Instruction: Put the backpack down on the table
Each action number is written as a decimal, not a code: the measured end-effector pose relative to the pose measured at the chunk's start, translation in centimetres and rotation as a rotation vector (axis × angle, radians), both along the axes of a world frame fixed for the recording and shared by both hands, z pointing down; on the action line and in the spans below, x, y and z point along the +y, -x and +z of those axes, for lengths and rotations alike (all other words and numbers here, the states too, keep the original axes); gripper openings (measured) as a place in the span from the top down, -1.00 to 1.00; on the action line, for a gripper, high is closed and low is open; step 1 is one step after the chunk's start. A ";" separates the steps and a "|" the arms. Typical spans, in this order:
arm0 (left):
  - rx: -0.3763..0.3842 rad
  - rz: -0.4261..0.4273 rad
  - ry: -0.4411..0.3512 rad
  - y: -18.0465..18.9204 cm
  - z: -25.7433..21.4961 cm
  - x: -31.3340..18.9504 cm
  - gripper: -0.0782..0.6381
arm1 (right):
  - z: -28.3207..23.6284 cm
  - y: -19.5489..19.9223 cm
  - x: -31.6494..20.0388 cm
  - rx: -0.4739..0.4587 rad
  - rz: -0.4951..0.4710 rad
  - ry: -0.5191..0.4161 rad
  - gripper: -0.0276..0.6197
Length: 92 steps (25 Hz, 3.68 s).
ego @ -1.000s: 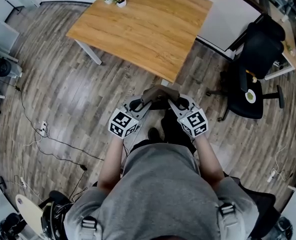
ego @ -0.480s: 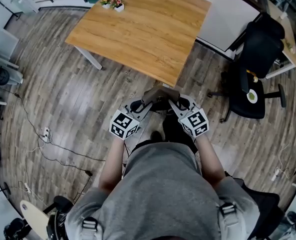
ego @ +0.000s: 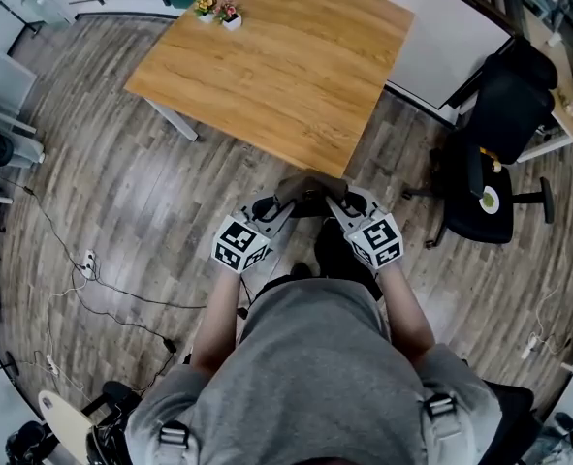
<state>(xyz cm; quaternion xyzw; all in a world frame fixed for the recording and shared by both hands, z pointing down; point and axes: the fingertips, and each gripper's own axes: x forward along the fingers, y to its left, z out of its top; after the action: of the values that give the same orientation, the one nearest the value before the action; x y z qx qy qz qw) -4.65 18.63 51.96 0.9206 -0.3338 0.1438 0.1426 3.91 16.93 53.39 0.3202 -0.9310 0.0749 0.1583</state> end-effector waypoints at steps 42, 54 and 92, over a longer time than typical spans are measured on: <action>-0.029 -0.199 0.062 -2.2 0.1 -22.6 0.55 | 0.1 -1.5 -24.4 0.015 -0.215 0.044 0.67; -0.047 -0.274 0.056 -2.6 0.4 -26.2 0.55 | 0.6 -1.6 -28.5 0.011 -0.290 0.035 0.67; -0.075 -0.216 0.091 2.6 3.3 -38.3 0.53 | 2.4 3.5 -39.9 0.092 -0.267 0.022 0.66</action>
<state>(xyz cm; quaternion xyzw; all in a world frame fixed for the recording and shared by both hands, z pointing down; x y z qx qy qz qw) -7.25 -19.63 55.30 0.8660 -0.4290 0.1769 0.1866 0.36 -23.02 55.75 0.1950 -0.9562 0.0488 0.2128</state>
